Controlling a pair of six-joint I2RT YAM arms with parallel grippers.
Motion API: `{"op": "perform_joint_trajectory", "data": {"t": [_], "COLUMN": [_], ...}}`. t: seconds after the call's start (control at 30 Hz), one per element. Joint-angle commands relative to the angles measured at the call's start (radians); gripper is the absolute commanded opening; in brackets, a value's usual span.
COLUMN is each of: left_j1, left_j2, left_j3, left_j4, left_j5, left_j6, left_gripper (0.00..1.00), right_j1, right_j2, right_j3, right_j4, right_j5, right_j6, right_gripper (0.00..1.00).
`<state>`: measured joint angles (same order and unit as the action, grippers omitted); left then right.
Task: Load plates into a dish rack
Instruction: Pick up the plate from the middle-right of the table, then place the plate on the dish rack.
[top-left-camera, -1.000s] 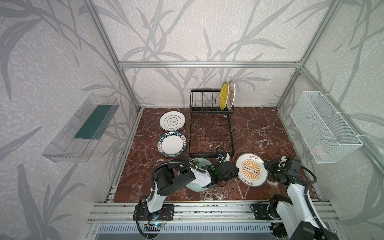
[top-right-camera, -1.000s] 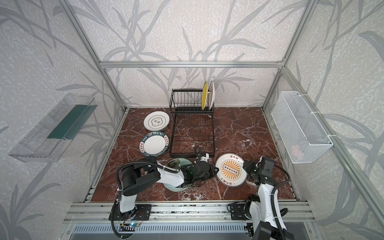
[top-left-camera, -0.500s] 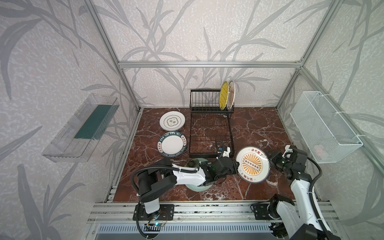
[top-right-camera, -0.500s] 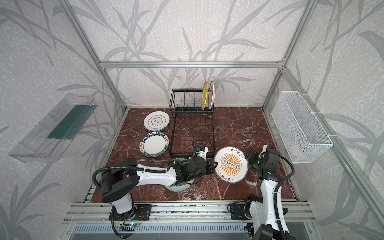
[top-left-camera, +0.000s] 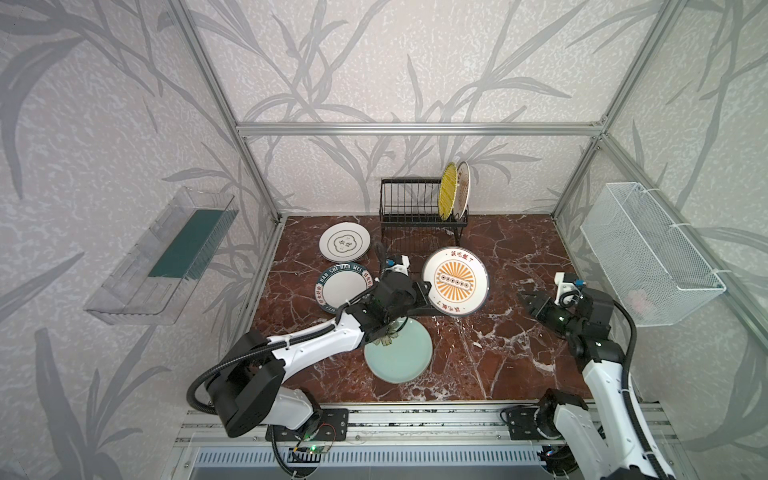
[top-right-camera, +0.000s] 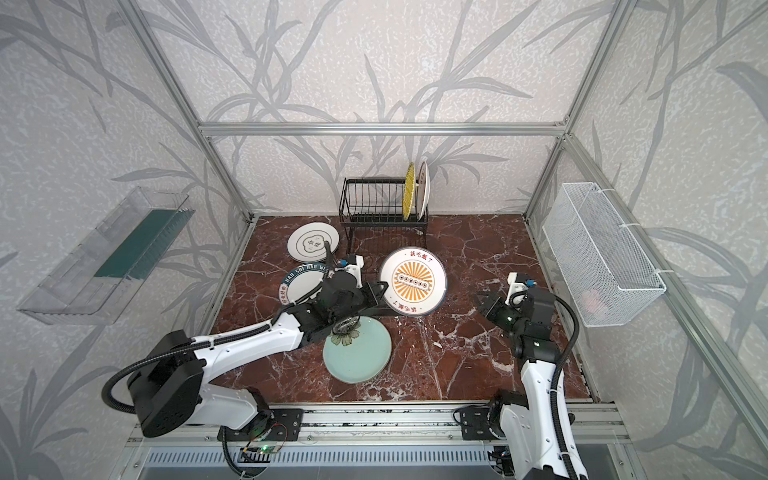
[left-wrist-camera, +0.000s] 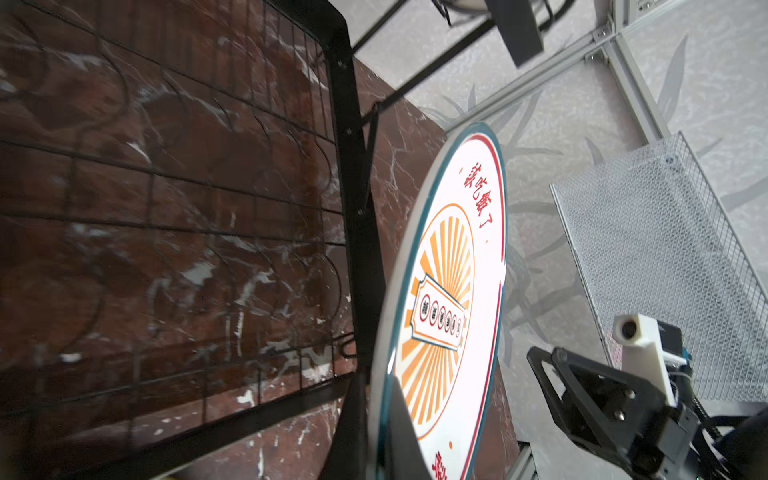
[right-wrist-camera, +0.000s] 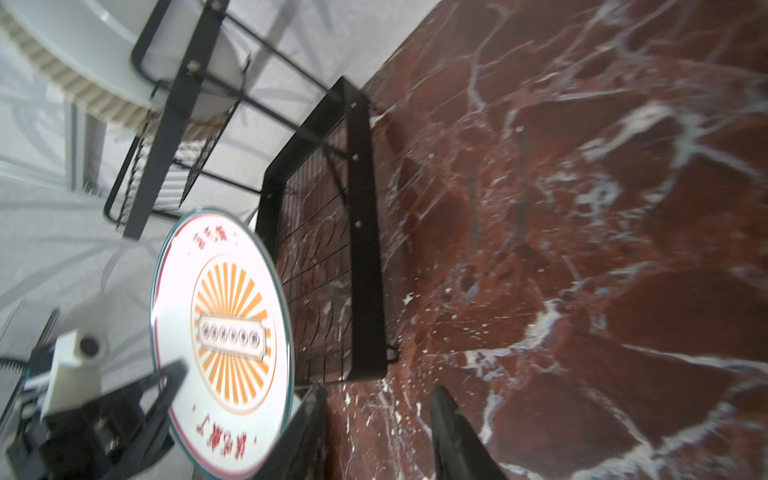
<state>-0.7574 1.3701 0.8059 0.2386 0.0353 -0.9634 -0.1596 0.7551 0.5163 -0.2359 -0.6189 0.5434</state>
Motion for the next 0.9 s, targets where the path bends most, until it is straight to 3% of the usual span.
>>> {"op": "perform_joint_trajectory", "data": {"t": [0.0,0.2,0.33,0.5,0.6,0.87], "left_j1": [0.077,0.274,0.387,0.536,0.581,0.613], "left_j2": [-0.105,-0.269,-0.364,-0.384,-0.371,-0.371], "left_j3": [-0.02,-0.131,-0.147,-0.215,-0.252,-0.32], "left_j4": [-0.057,-0.033,-0.121,0.004,0.094,0.234], "left_j5": [0.102,0.195,0.249,0.465,0.539,0.582], "left_j6": [0.076,0.032,0.059,-0.047,-0.106,-0.191], "left_gripper": [0.0,0.0,0.0,0.0,0.0,0.0], "right_j1": [0.142,0.312,0.442,0.587,0.655,0.766], "right_j2": [-0.007,0.116,0.194,0.331,0.418,0.596], "right_j3": [0.066,0.07,0.113,0.195,0.246,0.424], "right_j4": [0.032,0.279,0.363,0.479,0.553,0.523], "right_j5": [0.086,0.104,0.179,0.251,0.267,0.319], "right_j6": [-0.056,0.086,0.088,0.152,0.197,0.195], "right_gripper": [0.42,0.43,0.43,0.44,0.46,0.53]}}
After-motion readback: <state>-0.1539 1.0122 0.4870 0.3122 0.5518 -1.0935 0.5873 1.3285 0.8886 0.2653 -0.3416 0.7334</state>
